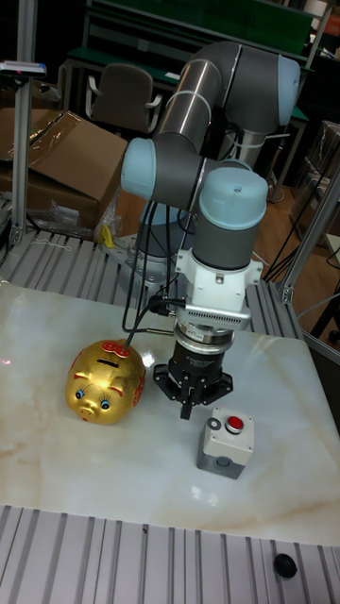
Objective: Drop coins into a piggy bank
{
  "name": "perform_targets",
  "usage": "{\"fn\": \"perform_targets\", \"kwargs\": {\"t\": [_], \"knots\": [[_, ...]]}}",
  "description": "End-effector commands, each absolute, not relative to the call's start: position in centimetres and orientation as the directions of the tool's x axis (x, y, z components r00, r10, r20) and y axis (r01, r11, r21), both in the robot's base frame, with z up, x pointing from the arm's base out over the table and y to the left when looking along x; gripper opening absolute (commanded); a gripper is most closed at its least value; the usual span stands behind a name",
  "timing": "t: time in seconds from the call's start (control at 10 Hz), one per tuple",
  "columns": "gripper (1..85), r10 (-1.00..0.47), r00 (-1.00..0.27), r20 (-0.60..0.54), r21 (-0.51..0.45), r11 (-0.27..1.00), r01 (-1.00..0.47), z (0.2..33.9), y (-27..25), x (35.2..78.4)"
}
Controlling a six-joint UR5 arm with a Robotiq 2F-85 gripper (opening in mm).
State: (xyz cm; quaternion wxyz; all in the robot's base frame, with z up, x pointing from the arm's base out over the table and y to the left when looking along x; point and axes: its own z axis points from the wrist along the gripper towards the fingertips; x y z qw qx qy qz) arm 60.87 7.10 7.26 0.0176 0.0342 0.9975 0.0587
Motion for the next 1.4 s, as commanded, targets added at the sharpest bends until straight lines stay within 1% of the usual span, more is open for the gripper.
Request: {"fn": "perform_targets", "kwargs": {"t": [0.0, 0.7, 0.9, 1.3], "knots": [[21.0, 0.054, -0.997, -0.045, 0.138, 0.989, 0.048, 7.5, 7.2, 61.2], [23.0, 0.053, -0.997, -0.049, 0.155, 0.987, 0.045, 8.0, 7.2, 61.0], [26.7, 0.047, -0.998, -0.052, 0.176, 0.984, 0.037, 8.3, 7.5, 60.9], [30.0, 0.035, -0.997, -0.065, 0.198, 0.980, 0.022, 8.7, 7.4, 60.9]]}}
